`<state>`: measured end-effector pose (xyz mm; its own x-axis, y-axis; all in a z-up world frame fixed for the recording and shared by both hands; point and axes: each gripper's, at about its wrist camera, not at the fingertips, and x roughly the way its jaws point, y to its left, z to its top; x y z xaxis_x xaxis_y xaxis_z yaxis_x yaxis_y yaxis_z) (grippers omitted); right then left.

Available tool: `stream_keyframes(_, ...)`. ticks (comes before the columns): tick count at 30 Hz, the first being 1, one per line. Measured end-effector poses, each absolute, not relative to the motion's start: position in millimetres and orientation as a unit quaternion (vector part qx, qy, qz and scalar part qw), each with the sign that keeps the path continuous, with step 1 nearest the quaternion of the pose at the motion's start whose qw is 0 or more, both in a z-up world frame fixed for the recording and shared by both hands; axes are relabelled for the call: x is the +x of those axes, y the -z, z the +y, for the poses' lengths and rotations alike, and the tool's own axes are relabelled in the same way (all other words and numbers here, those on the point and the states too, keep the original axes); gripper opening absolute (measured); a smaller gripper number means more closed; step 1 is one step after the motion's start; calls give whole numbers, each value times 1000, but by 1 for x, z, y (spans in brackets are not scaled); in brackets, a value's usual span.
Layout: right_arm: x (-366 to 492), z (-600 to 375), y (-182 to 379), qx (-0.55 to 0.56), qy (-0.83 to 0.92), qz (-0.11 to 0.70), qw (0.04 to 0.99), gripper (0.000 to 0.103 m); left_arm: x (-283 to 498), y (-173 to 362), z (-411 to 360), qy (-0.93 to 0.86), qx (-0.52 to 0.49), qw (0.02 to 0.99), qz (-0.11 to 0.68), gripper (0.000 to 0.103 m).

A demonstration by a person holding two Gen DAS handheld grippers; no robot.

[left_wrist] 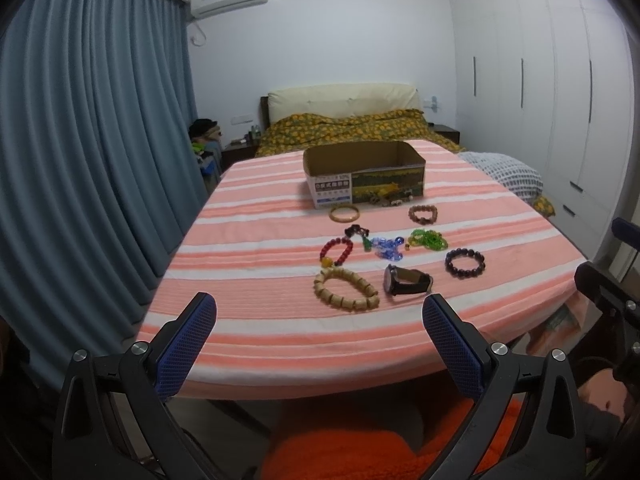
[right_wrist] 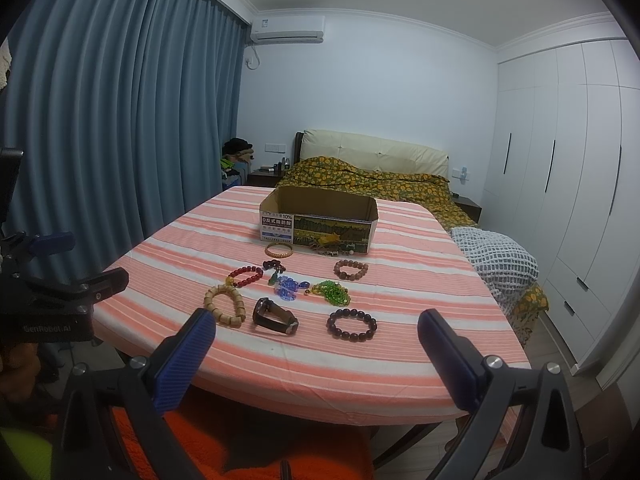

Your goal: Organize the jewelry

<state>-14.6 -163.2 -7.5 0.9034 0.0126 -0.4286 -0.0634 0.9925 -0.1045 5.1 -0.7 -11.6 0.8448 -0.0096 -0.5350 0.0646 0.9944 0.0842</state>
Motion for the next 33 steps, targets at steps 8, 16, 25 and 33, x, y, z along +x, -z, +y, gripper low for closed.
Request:
stream_keyframes(8,-15,-163,8,-58,-19,219,974,103,5,11,-1,20,51,959,279,103)
stream_keyframes(16,-15,-163,8,-58,-19,219,974,103,4,8,0,17,52,960,276,103)
stream_keyframes(25,-15,-163,7,-60,-20,218,974,103,6,10,1,14,48,958,283,103)
stream_keyframes(33,-16,-163,7,-60,-20,217,974,103,9,12,3,18,44,956,288,103)
